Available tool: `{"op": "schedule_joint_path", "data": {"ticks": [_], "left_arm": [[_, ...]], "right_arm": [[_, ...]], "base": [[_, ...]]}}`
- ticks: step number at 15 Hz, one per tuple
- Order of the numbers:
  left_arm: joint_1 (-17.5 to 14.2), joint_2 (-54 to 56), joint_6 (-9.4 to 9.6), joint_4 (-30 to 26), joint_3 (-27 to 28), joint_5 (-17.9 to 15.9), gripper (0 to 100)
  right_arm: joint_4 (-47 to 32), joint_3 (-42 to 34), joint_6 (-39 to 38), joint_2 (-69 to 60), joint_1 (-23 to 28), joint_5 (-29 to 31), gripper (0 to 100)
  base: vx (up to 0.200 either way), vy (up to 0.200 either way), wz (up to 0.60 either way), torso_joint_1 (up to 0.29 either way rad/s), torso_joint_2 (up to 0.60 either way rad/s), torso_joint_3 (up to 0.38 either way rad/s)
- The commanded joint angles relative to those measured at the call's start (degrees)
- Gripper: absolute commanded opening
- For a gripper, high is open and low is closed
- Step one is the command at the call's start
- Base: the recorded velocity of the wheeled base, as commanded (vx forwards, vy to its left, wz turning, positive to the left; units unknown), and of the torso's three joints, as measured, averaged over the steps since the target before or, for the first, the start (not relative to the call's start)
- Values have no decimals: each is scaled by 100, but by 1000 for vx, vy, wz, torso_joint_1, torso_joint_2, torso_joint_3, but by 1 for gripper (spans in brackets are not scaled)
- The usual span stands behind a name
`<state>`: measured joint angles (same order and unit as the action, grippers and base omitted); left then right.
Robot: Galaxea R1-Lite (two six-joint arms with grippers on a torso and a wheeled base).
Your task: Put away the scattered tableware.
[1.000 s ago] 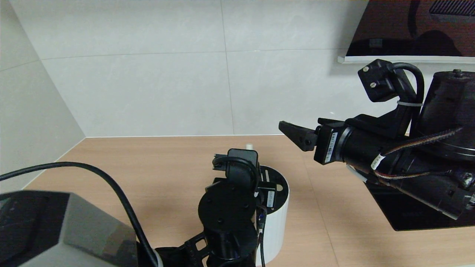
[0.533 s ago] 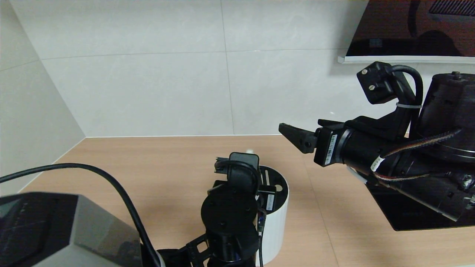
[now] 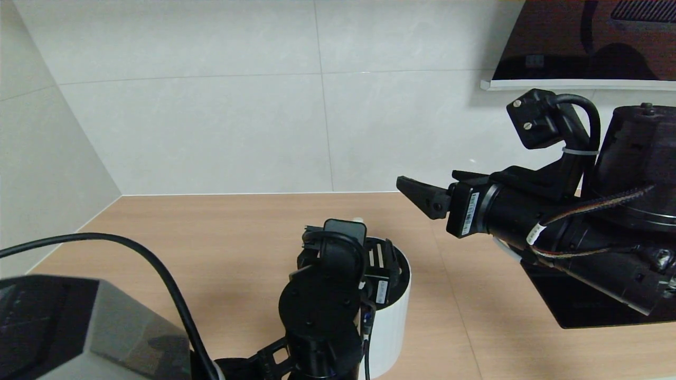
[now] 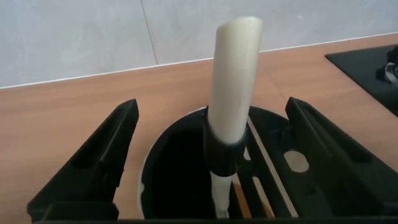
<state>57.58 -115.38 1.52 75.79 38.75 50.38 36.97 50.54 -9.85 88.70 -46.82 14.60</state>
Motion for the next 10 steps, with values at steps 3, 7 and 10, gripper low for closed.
{"op": "schedule_joint_path", "data": {"ticks": [3,7,10], "left_arm": [[-1,930,261,-3,-377,-222,100],[-10,2292,480,-161,-913,-1031,100],[-141,3681,586,-1119,-905,-1277,100]], "right_arm": [[3,-1,1,7,-2,-1,100],[20,-168,27,-54,349,7,100],[64,-414,431,-582,877,-19,100]], "base": [[0,0,0,0,0,0],[0,0,0,0,0,0],[0,0,0,0,0,0]]}}
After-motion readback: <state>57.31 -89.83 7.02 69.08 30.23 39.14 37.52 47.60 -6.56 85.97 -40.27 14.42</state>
